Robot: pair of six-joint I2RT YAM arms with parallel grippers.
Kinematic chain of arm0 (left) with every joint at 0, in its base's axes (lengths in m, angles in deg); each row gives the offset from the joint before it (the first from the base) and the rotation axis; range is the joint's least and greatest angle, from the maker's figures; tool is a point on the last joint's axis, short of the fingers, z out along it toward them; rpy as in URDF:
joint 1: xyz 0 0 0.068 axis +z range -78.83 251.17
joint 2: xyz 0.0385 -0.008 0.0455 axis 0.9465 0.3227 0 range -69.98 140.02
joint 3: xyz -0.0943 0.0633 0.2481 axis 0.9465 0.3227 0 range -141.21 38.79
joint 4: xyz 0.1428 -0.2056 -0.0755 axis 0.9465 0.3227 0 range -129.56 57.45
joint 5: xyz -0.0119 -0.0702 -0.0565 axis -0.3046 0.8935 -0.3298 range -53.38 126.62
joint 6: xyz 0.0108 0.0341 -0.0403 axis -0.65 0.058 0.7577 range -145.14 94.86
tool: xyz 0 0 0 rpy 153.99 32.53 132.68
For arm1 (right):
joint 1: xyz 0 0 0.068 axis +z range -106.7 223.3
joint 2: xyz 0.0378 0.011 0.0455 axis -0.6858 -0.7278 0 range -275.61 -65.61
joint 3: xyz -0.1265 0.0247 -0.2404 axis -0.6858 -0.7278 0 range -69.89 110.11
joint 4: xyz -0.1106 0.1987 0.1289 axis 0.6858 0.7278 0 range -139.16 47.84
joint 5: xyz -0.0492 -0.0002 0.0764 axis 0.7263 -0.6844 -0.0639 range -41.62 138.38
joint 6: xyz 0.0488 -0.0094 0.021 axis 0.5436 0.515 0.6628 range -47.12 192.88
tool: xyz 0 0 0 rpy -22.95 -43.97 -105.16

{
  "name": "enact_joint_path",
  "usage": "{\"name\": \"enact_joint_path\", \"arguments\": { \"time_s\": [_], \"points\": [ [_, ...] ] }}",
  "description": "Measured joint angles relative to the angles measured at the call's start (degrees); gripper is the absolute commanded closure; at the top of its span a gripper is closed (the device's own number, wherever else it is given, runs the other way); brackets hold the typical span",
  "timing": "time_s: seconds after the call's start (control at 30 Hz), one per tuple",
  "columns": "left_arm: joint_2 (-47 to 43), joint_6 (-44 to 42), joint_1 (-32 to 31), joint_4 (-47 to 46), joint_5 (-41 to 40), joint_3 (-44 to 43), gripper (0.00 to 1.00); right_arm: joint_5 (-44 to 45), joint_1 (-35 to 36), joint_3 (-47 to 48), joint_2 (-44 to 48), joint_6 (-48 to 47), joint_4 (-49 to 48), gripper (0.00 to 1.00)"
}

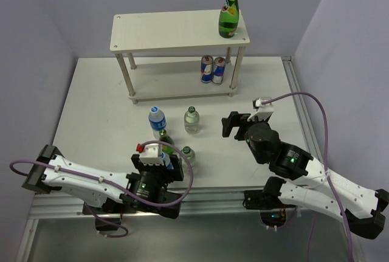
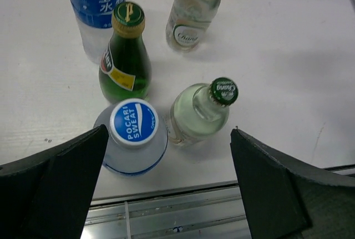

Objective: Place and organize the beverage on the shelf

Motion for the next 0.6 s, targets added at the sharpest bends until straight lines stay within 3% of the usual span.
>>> {"name": "enact_joint_path", "arguments": {
  "time_s": [0.6],
  "points": [
    [6.7,6.1,-1.6,-0.3,6.8,12.3,0.01,0.0,0.0,-1.3,-0.7,0.2,0.6,0.00]
  ]
}}
